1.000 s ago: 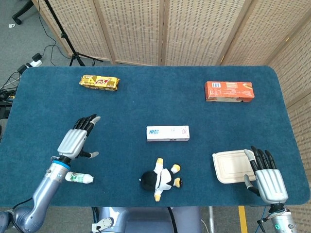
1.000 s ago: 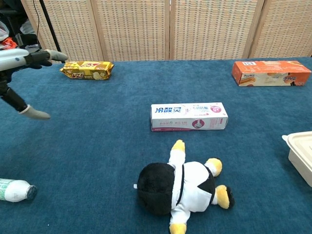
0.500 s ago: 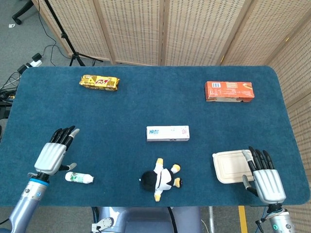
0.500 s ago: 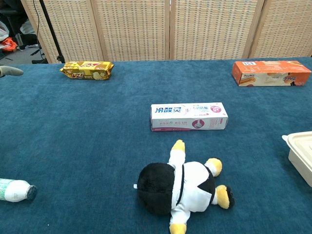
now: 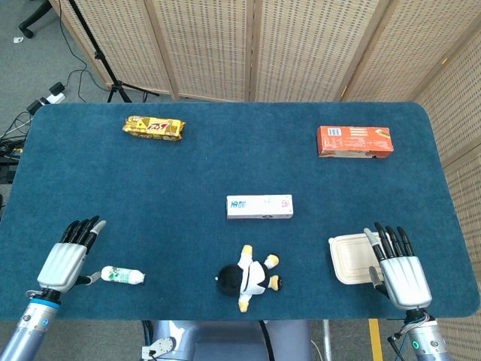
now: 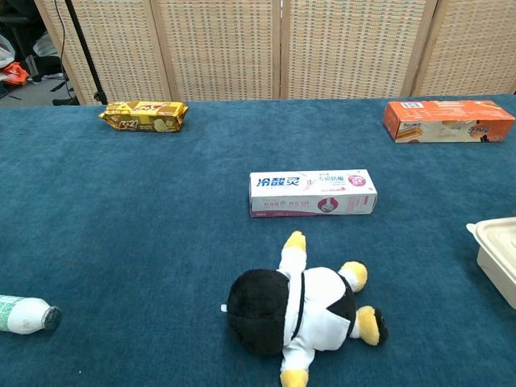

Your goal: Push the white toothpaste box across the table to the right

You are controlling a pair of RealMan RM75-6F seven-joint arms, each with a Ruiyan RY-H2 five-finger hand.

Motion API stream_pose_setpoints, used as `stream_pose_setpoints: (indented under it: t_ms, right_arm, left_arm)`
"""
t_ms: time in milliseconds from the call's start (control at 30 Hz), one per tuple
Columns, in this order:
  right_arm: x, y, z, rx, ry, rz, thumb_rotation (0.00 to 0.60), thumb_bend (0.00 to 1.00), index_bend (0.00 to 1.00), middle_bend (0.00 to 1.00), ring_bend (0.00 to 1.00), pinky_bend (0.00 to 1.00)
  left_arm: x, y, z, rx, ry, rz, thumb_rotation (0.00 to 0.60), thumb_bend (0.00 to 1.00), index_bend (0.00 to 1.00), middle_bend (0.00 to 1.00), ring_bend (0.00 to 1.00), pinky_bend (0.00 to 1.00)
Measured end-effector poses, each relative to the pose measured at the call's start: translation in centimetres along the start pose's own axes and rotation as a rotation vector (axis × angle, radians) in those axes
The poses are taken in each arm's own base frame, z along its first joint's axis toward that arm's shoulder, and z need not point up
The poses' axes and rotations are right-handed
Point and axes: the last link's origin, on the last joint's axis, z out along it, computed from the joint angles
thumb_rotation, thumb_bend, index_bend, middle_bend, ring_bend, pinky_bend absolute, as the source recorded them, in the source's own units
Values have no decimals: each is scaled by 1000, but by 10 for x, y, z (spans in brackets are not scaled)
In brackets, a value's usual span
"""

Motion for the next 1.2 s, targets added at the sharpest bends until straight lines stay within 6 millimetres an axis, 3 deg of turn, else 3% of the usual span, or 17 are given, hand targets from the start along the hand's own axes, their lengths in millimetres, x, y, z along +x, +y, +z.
stream_pose_setpoints:
  t_ms: [167,467,700,1000,1067,1200]
  right_arm:
    - [15,-14,10,43,29,-79,600,518,0,0,0,7]
    - [43,-59,35,165,81,-300,600,531,0,0,0,7]
    - [54,-114,58,300,142,-479,600,542,18,0,0,7]
    - [55,-174,91,390,177,-522,600,543,66,0,0,7]
    - [53,-182,97,398,173,-533,600,571,66,0,0,7]
    - [45,-199,110,421,169,-556,600,834,65,0,0,7]
  left_arm:
    - [6,-1,-2,-8,22,-11,600,0,0,0,0,0]
    - [12,-2,-4,-7,55,-5,600,0,0,0,0,0]
    - [13,0,-6,-13,61,-11,600,0,0,0,0,0]
    - [15,-2,-7,-15,67,-31,600,0,0,0,0,0]
    - [15,-2,-6,-15,64,-35,600,0,0,0,0,0]
    - [14,-3,-5,-11,58,-45,600,0,0,0,0,0]
